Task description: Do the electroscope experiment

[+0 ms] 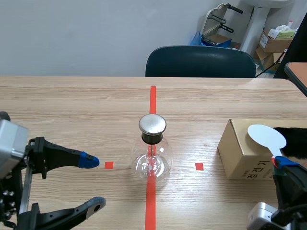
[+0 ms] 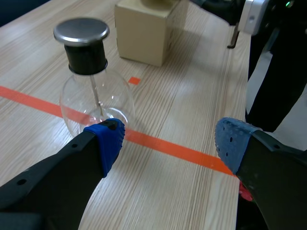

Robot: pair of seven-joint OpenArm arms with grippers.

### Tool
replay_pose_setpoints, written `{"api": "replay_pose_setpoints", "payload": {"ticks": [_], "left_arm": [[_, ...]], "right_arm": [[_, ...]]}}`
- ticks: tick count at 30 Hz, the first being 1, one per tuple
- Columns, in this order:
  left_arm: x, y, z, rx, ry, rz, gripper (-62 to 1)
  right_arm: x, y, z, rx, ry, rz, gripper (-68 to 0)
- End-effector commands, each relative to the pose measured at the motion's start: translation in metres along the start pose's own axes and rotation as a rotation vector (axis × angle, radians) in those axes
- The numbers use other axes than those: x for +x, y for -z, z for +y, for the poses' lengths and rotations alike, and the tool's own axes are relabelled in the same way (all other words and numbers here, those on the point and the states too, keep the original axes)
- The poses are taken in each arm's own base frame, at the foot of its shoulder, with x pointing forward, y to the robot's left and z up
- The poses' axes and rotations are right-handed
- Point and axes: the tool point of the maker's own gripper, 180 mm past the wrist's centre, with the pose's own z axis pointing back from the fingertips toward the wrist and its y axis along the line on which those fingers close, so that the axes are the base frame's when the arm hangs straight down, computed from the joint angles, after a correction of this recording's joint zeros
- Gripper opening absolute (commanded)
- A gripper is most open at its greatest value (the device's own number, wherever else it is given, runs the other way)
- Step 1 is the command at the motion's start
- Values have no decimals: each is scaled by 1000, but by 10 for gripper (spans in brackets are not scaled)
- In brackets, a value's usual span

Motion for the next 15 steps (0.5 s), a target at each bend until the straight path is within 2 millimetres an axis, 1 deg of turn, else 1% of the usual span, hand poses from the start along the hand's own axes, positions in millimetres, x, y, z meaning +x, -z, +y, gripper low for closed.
{"api": "replay_pose_setpoints", "payload": {"ticks": [1,5,8,15], "left_arm": [[11,-2,-4,-11,-14,-26,-187],[22,-9,-13,-38,-23,-22,-187],[26,-13,-17,-56,-13,-9,-187],[24,-20,-16,-63,2,22,-187]], "right_arm": [[-1,4,-15,-71,-39,-11,-655],[2,7,-11,-69,-28,-21,-655],[6,7,-8,-63,-28,-44,-655],[14,4,4,-27,-26,-66,-655]]}}
